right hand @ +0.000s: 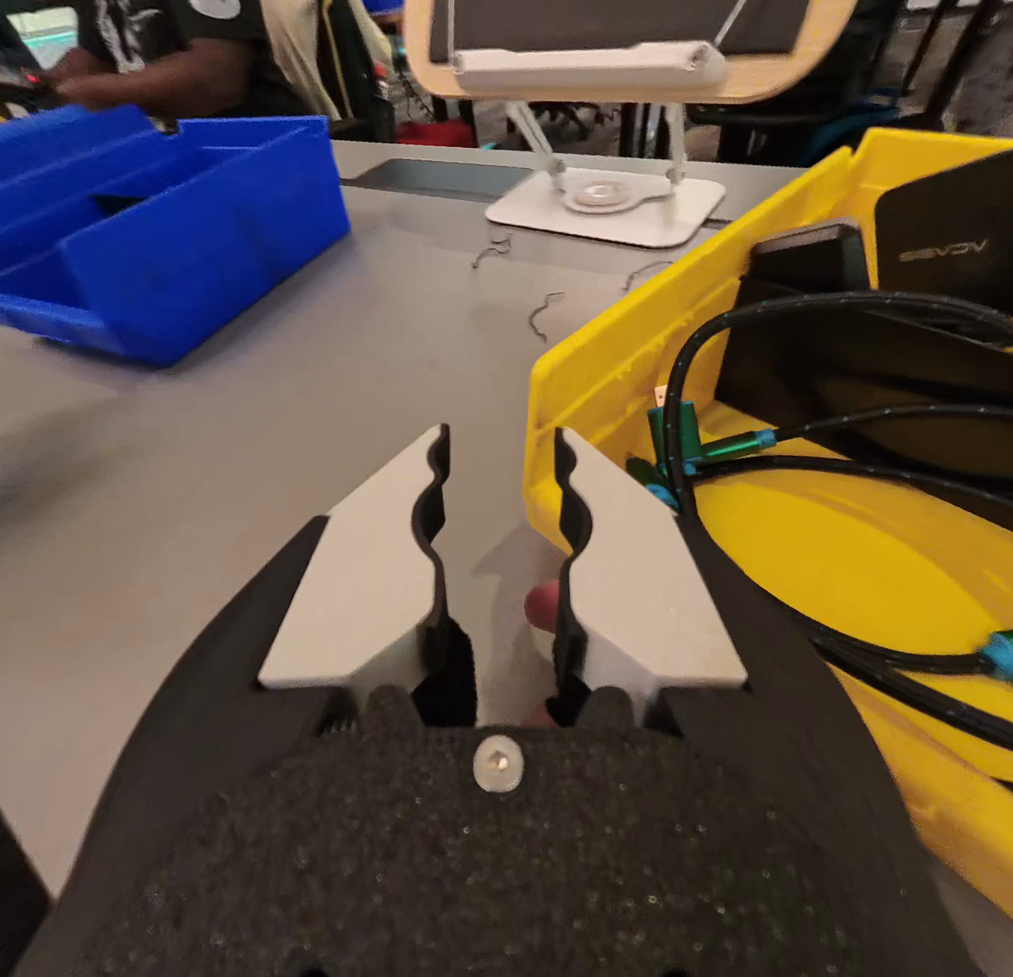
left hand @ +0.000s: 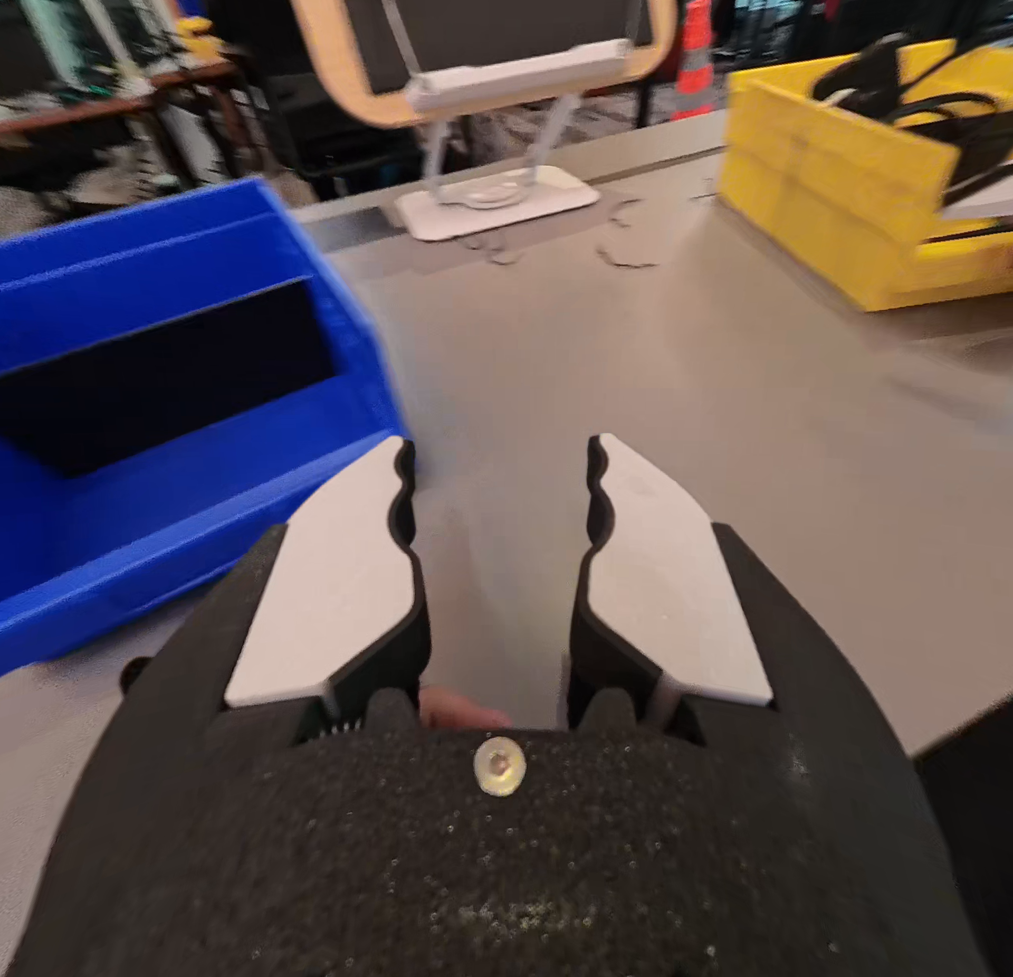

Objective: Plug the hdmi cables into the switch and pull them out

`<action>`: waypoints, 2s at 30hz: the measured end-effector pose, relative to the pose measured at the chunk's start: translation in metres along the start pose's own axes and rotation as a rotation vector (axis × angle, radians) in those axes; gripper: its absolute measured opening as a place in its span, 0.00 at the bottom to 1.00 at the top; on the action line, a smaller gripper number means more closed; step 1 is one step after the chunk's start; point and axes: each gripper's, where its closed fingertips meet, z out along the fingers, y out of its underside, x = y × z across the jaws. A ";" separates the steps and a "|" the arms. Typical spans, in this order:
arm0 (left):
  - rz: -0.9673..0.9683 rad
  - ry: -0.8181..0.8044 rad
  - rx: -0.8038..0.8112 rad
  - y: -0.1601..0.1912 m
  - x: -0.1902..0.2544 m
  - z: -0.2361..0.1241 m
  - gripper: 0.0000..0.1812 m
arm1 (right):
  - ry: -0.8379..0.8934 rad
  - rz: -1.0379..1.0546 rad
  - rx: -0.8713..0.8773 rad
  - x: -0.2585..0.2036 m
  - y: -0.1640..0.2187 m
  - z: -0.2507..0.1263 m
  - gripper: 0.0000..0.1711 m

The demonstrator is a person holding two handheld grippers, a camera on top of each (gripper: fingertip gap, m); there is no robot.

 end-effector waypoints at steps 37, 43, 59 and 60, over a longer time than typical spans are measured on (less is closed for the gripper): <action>-0.006 -0.016 0.054 -0.082 0.140 0.105 0.03 | 0.639 -0.003 0.198 0.063 -0.044 -0.087 0.01; -0.013 -0.195 0.012 -0.034 0.045 0.047 0.03 | 0.413 -0.086 0.098 -0.031 -0.027 -0.006 0.01; -0.218 -0.026 0.014 -0.030 -0.018 0.004 0.22 | 0.060 0.003 0.046 -0.065 0.001 0.031 0.16; -0.230 -0.104 0.005 -0.027 -0.046 -0.007 0.20 | 0.039 0.012 0.041 -0.063 0.003 0.028 0.16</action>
